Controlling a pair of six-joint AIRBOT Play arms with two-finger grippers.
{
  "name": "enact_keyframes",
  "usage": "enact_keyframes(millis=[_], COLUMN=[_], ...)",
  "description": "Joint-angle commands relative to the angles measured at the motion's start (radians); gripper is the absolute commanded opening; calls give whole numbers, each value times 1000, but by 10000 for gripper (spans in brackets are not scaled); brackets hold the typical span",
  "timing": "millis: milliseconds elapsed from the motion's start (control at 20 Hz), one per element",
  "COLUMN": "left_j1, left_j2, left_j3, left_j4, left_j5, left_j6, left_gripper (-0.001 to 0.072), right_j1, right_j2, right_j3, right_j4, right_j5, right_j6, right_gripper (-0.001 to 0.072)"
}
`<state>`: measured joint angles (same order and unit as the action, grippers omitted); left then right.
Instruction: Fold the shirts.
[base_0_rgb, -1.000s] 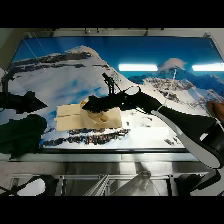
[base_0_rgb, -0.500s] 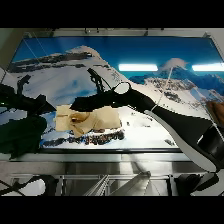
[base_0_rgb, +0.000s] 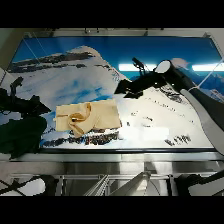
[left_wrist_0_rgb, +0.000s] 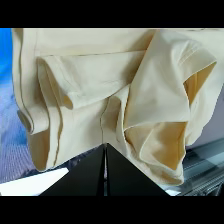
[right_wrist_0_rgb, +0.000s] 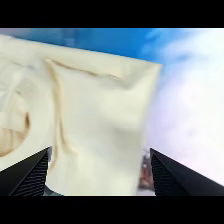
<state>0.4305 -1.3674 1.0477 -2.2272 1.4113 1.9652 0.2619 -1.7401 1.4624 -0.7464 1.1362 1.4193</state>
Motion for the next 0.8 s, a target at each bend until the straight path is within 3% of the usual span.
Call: enact_keyframes(millis=[0, 150, 250, 300, 350, 500, 600, 650, 700, 750], left_j1=[8, 8, 8, 8, 8, 8, 8, 8, 8, 8], left_j2=[-1, -1, -1, -1, -1, 0, 0, -1, -1, 0], left_j3=[1, 1, 1, 1, 1, 1, 1, 1, 1, 1], left_j4=[-2, -1, -1, -1, -1, -1, -1, -1, -1, -1], left_j5=[1, 2, 3, 3, 3, 3, 3, 3, 3, 3], left_j6=[1, 1, 1, 1, 1, 1, 1, 1, 1, 1], left_gripper=[19, 19, 19, 19, 19, 19, 19, 19, 19, 19], right_j1=[-82, -44, -11, 7, 28, 87, 113, 121, 125, 127], right_j2=[-7, -91, -153, -177, -200, -238, -242, -242, -241, -240], right_j3=[-90, -104, -104, -104, -104, -103, -101, -97, -89, -80], right_j4=[-55, -32, 68, 128, 183, 286, 319, 325, 329, 343], right_j5=[0, -21, -22, -22, -23, -30, -38, -39, -37, -34], right_j6=[17, 17, -29, -53, -87, -104, -114, -115, -127, -135], right_gripper=[702, 701, 695, 673, 554, 497, 497, 391, 173, 80])
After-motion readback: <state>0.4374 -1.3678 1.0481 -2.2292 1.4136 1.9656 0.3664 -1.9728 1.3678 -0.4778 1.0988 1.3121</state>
